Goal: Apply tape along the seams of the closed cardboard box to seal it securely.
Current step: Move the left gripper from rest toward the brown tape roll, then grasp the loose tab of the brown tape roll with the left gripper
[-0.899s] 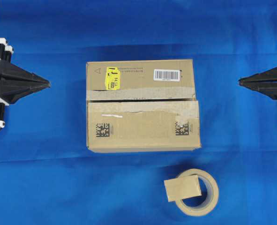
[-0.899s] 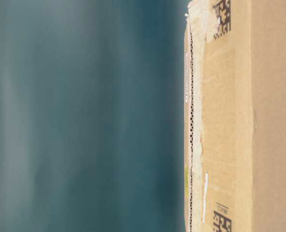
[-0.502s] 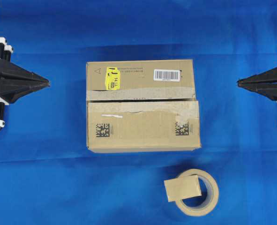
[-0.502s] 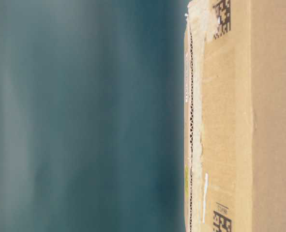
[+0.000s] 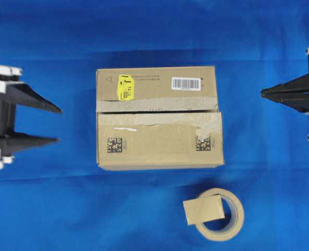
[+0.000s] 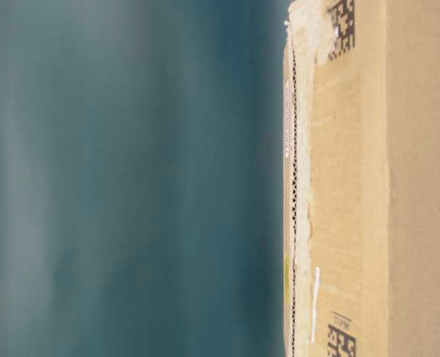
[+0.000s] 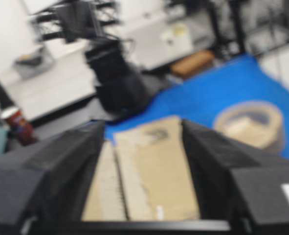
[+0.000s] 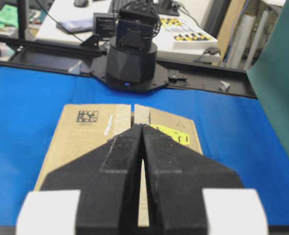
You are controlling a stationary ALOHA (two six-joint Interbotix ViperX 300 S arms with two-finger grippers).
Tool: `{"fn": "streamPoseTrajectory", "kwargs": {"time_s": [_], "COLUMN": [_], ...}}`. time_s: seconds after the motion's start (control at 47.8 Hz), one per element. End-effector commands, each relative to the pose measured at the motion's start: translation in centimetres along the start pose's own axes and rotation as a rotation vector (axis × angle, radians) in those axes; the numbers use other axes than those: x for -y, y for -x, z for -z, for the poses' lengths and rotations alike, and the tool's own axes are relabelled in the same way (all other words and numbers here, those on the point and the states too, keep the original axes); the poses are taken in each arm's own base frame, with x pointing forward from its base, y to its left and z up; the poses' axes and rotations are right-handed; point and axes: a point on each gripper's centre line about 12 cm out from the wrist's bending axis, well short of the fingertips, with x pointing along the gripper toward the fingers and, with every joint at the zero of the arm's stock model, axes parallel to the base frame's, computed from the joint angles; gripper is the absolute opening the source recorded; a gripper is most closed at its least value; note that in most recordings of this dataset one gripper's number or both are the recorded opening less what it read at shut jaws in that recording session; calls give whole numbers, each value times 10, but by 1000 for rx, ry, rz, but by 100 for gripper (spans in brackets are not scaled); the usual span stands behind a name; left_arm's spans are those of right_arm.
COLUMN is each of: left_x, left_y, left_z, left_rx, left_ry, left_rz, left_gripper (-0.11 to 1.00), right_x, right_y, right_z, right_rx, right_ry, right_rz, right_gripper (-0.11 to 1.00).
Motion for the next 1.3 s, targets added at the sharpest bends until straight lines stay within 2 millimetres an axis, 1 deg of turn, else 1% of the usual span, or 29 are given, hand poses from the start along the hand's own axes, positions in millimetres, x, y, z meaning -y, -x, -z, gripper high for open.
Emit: {"fn": "streamPoseTrajectory", "kwargs": {"time_s": [0.0, 0.167, 0.293, 0.335, 0.376, 0.46, 0.627, 0.69, 0.899, 1.046, 1.276], "left_x": [7, 32, 50, 55, 62, 72, 92, 98, 113, 119, 127], "left_y": [-14, -47, -83, -95, -110, -134, -175, -185, -214, -228, -246], "left_z": [-4, 8, 21, 25, 34, 47, 70, 79, 100, 108, 118], "left_rx": [9, -27, -72, -84, -106, -139, -199, -222, -241, -230, -218], "left_ry": [-86, -298, -432, -461, -499, -545, -615, -637, -709, -765, -831], "left_rz": [31, 128, 201, 219, 243, 280, 359, 388, 433, 442, 454], "left_gripper": [57, 56, 56, 56, 56, 56, 56, 56, 56, 56, 56], "right_x": [0, 0, 0, 0, 0, 0, -1, 0, -1, -1, -1], "right_y": [-3, -4, -4, -4, -5, -5, -6, -7, -8, -9, -9], "right_z": [-12, -13, -13, -13, -13, -12, -10, -10, -7, -6, -5], "right_rx": [31, 34, 31, 31, 31, 26, 17, 15, 6, 0, -3], "right_ry": [0, 8, 9, 12, 12, 14, 17, 18, 29, 35, 45], "right_rz": [0, -1, -1, -1, -1, -2, -3, -2, -3, -5, -6], "right_gripper": [1, 1, 1, 1, 1, 1, 1, 1, 1, 1, 1]}}
